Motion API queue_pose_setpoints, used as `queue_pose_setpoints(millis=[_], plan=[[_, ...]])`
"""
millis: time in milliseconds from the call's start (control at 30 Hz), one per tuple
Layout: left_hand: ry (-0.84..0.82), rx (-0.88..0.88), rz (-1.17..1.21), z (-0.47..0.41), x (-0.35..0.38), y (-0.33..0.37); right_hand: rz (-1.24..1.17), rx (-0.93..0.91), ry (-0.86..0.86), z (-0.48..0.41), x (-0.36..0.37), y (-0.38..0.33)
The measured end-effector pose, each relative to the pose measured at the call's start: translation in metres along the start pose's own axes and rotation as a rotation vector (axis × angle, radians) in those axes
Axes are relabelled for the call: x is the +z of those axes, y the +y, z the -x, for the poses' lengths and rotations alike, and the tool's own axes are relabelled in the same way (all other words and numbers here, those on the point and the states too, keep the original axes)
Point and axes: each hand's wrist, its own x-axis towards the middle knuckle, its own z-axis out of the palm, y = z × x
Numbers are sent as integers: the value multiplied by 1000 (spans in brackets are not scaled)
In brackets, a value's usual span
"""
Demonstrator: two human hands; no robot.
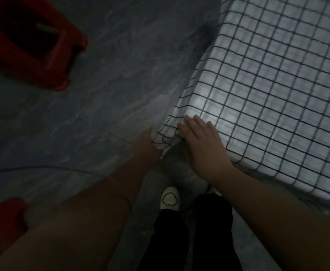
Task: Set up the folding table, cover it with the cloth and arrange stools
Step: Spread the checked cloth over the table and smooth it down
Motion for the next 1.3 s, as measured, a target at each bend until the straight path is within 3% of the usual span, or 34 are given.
queue_pose_setpoints(millis=[100,233,567,700,833,933,967,1033,1133,1200,1300], plan=[[-106,-107,280,-3,1,-7,64,32,-13,-15,4,0],[-135,-63,267,-10,1,-15,102,16,11,-14,8,3],[-197,55,1,-28,9,-51,144,-39,45,-8,21,15],[-49,111,-252,-33,14,-62,166,-43,52,-9,23,15],[-13,-27,-502,-46,13,-64,178,-43,57,-9,24,15],[43,-116,-379,-42,14,-61,186,-35,35,-10,22,15],[117,-87,-326,-34,14,-55,184,-33,23,-10,21,14],[213,166,-279,-14,14,-42,181,-28,3,-11,19,14],[21,500,-276,1,16,-24,186,-29,-9,-11,18,14],[-72,483,-298,-5,22,-16,189,-34,-9,-10,19,15],[50,471,-210,-16,30,-4,195,-47,-10,-10,19,16]])
